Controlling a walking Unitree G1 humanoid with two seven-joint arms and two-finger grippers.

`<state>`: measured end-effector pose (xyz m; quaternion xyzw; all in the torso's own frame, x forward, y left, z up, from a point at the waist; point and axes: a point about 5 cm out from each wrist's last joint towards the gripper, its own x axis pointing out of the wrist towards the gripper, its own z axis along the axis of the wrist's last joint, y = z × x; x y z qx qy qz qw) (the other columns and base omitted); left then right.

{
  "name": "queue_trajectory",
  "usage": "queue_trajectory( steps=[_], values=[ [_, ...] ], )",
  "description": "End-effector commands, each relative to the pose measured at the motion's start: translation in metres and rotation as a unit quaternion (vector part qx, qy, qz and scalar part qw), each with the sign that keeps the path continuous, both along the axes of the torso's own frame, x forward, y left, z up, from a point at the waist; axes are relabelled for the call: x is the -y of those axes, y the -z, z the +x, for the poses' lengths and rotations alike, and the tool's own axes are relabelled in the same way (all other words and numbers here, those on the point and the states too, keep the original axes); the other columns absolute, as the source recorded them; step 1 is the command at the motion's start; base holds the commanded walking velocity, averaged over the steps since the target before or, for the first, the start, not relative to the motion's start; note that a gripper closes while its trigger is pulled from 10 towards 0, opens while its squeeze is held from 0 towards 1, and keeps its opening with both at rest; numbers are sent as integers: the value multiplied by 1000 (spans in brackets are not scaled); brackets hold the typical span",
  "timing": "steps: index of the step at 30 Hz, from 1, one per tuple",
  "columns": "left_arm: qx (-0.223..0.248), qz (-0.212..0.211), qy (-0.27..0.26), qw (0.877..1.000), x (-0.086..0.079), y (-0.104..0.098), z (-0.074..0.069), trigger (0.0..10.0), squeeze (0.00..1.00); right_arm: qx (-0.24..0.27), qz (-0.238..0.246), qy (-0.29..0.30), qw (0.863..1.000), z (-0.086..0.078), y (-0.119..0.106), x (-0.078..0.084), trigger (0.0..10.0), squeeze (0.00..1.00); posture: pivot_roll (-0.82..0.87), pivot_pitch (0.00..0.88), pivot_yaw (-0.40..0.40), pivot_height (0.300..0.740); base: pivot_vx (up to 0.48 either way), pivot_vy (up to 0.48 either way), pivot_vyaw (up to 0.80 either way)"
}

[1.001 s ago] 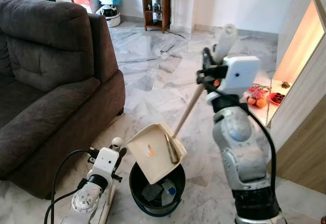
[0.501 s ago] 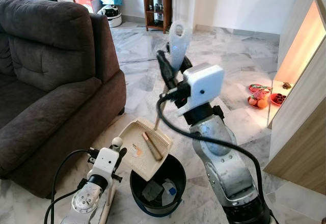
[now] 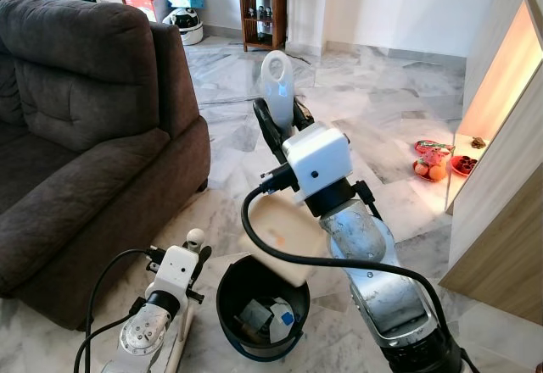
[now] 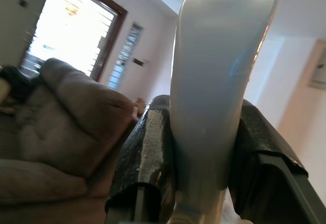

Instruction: Sweep floor

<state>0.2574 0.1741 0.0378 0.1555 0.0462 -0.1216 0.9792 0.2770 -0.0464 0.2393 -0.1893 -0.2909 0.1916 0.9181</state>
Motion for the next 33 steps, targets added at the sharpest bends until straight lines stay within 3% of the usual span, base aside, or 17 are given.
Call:
queue_trajectory(
  steps=[1, 6, 11, 16, 19, 29, 33],
  values=[
    [13, 8, 6, 1000, 0, -4, 2, 10000, 0, 45, 12, 18, 999, -2, -13, 1, 10000, 0, 146, 0, 49, 740, 0, 0, 0],
    [13, 8, 6, 1000, 1, -4, 1, 10000, 0, 46, 54, 97, 993, 11, -18, 25, 10000, 0, 146, 0, 48, 740, 0, 0, 0],
    [13, 7, 6, 1000, 1, -3, 1, 10000, 0, 45, 45, 167, 984, 23, -12, 50, 10000, 0, 142, 0, 47, 740, 0, 0, 0],
    [13, 5, 7, 1000, 2, -3, 1, 10000, 0, 11, 48, 216, 975, 34, 11, 77, 10000, 0, 143, 0, 42, 740, 0, 0, 0],
    [13, 5, 6, 1000, 2, -3, 0, 10000, 0, -2, 45, 233, 972, 36, 21, 84, 10000, 0, 143, 0, 41, 740, 0, 0, 0],
    [11, 0, 3, 1000, 0, -1, -7, 10000, 0, -109, 49, 290, 949, 43, 90, 117, 10000, 0, 146, 0, 39, 740, 0, 0, 0],
    [10, -1, 2, 1000, 0, -1, -8, 10000, 0, -150, 61, 294, 942, 44, 113, 123, 10000, 0, 147, 0, 39, 740, 0, 0, 0]
  ],
)
